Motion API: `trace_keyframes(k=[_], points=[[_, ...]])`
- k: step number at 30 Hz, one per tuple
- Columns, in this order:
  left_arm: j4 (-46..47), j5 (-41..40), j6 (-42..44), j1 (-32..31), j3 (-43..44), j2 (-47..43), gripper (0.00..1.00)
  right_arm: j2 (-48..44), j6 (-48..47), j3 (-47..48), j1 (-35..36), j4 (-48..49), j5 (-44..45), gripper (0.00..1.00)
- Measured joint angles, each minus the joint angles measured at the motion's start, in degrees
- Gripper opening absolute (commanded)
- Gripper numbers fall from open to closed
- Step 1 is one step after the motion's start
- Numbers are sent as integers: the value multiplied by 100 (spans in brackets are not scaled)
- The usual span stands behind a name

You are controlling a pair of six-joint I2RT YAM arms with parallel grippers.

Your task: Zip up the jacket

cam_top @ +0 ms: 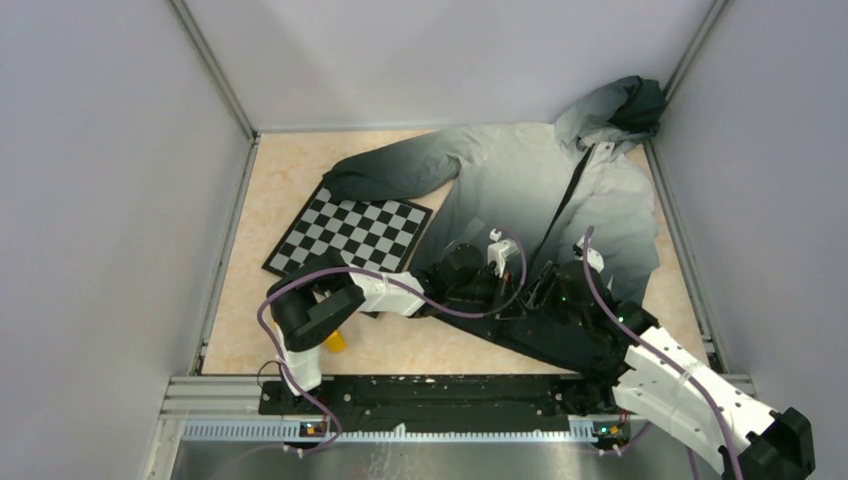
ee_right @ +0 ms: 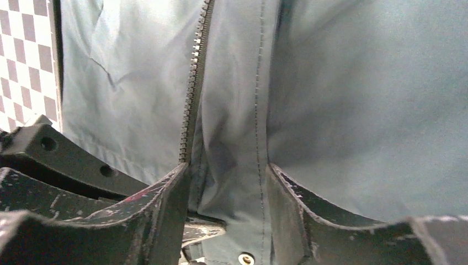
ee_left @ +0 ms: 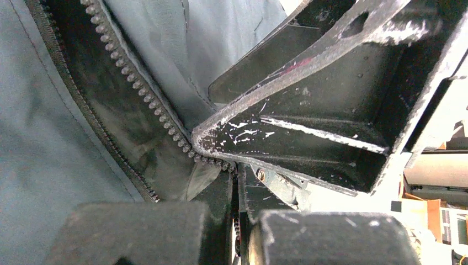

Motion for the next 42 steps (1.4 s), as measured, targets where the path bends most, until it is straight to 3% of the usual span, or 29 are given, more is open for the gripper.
trace_keyframes(k=[10, 18, 26, 32, 36, 42], points=[[-13, 7, 2, 20, 0, 0, 0, 74, 59, 0, -15, -131, 13, 79], [24, 24, 4, 13, -2, 0, 0, -223, 15, 186, -26, -269, -26, 84], [-15, 22, 26, -7, -2, 0, 0, 7, -24, 181, -26, -85, -90, 82], [-184, -9, 68, -26, -2, 0, 0, 404, -52, 28, -31, 345, -129, 60], [-177, -4, 76, -55, 0, 0, 0, 402, -63, -168, -33, 529, -175, 51], [-144, -7, 85, -63, 2, 0, 0, 223, 22, -367, -31, 793, -273, 11]])
